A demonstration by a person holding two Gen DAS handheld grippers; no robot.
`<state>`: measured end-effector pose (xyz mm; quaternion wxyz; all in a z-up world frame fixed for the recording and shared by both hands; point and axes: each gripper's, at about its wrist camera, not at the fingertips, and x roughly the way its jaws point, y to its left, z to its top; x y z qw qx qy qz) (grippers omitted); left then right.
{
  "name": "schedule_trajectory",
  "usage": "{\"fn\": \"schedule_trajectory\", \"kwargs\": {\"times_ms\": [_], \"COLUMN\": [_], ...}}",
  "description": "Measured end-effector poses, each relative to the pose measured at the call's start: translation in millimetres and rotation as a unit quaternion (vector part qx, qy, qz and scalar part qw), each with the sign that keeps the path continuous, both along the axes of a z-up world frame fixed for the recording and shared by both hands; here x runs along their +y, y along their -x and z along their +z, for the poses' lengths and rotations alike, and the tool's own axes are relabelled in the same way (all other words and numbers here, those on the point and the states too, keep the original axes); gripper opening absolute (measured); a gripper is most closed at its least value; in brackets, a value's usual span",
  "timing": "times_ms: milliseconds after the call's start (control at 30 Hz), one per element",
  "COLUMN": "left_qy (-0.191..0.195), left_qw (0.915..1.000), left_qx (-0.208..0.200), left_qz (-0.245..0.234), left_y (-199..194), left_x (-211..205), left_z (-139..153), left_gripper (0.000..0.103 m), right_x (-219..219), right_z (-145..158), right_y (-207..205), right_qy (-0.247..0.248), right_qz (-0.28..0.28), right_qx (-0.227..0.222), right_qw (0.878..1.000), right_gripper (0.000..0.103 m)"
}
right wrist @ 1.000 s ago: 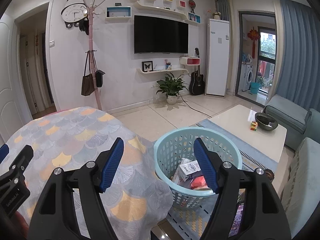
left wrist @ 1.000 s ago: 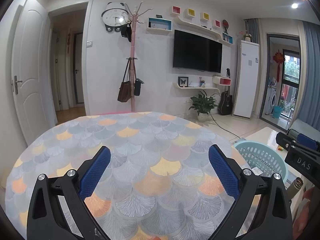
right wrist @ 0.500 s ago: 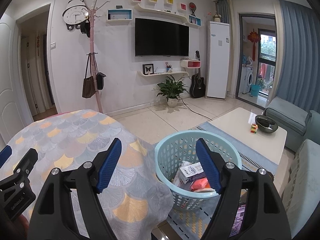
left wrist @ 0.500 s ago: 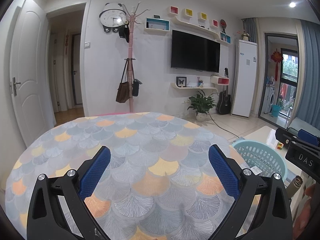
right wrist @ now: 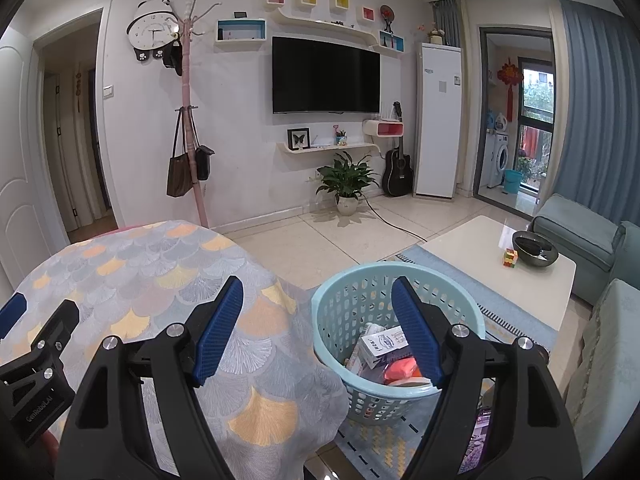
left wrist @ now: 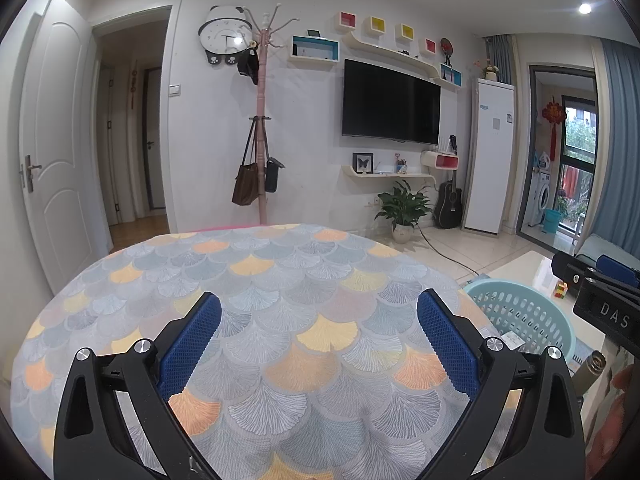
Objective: Collect trash
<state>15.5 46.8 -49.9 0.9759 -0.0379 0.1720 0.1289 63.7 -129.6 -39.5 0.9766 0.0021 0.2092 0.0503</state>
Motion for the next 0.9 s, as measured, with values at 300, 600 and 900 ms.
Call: {"fn": "schedule_trajectory", "kwargs": {"times_ms": [300, 600, 900], "left_qy": [0.0, 0.0, 0.0], "left_qw": [1.0, 1.0, 1.0], "left_qx": [0.001, 0.001, 0.0], "left_qz": [0.001, 0.001, 0.001], "left_y": [-0.3, -0.3, -0.4], "left_x": [1.3, 2.4, 2.7], "left_z": [0.5, 0.5, 1.1], "left_gripper": [0.095, 0.095, 0.095], "right_x": [-0.8, -2.3, -3.8], "right_z": [1.2, 3.1, 1.6], "right_y": [0.0, 2.2, 2.1], "right_qy": [-0.001, -0.001, -0.001], "right_qz": [0.001, 0.003, 0.007], "right_qx": [-0.002, -0.003, 0.0], "right_qw": [1.0, 1.0, 1.0], "right_gripper": [0.073, 0.073, 0.073]}}
